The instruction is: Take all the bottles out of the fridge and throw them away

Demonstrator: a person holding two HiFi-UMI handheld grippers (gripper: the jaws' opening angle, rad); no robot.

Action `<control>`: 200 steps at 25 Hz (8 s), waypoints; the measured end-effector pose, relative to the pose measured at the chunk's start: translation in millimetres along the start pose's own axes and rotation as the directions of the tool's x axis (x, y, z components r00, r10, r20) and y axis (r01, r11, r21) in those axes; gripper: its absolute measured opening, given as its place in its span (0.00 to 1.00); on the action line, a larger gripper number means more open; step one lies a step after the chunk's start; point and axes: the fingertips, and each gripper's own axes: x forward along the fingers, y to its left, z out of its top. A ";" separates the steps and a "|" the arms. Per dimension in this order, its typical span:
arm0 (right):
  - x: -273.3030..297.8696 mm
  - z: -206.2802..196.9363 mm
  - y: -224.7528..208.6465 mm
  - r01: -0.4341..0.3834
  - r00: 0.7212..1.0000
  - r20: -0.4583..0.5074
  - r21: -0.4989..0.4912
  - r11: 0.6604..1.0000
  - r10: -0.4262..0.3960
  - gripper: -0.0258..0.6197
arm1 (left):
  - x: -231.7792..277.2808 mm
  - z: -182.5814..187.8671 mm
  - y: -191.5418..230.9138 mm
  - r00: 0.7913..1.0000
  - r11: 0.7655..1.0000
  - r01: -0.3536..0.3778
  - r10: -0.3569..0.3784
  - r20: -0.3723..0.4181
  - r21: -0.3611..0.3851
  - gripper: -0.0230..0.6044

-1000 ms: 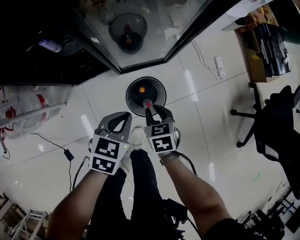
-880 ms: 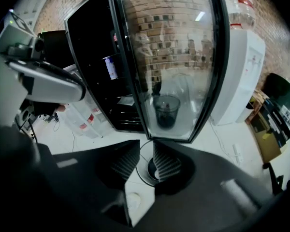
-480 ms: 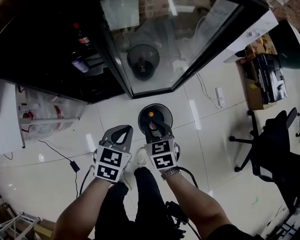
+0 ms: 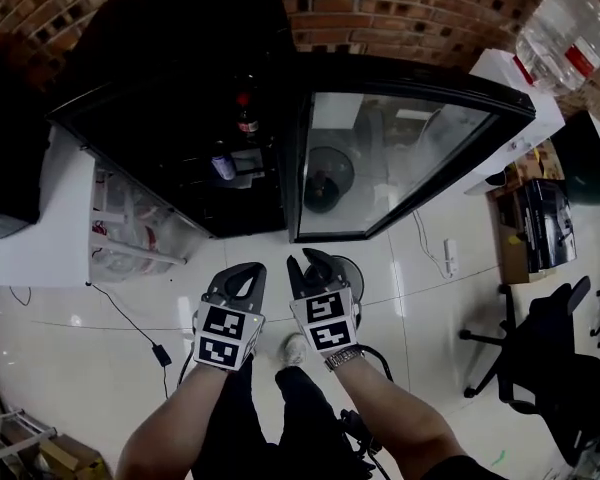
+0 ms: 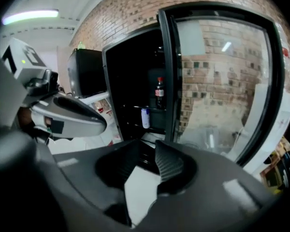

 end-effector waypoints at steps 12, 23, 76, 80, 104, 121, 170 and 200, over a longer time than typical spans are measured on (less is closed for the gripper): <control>43.5 115.9 37.4 0.030 0.996 0.089 -0.021 0.999 -0.028 0.29 | -40.8 38.0 77.4 0.995 0.999 -0.051 0.051 0.080 -0.006 0.04; 106.9 172.4 31.0 0.142 0.986 0.079 0.084 0.986 -0.149 0.43 | -33.6 54.8 138.1 0.998 1.000 0.012 -0.013 0.067 0.021 0.04; 236.5 207.6 -77.3 0.461 0.887 -0.065 0.195 0.866 -0.458 0.50 | 27.4 51.0 213.3 0.982 0.973 0.188 -0.185 -0.031 0.135 0.04; 224.7 201.8 -59.3 0.424 0.905 -0.049 0.187 0.886 -0.423 0.50 | 25.6 51.7 207.8 0.983 0.974 0.184 -0.182 -0.026 0.131 0.04; 55.7 107.4 13.4 0.224 0.975 -0.013 0.012 0.975 -0.224 0.50 | 12.7 52.2 103.7 0.994 0.991 0.107 -0.108 0.005 0.083 0.04; -25.9 -85.5 -69.0 0.271 0.950 -0.174 0.046 0.962 -0.259 0.50 | 79.9 -15.7 -51.1 0.974 0.974 0.219 -0.214 -0.077 0.065 0.04; -5.5 -184.1 -88.1 0.239 0.954 -0.209 0.102 0.966 -0.214 0.46 | 119.4 -72.7 -89.5 0.958 0.970 0.234 -0.218 -0.188 0.066 0.04; 86.6 30.1 35.3 0.019 0.999 -0.030 -0.094 0.995 -0.022 0.46 | 3.6 -5.9 99.0 0.998 0.998 -0.058 0.058 -0.011 -0.033 0.04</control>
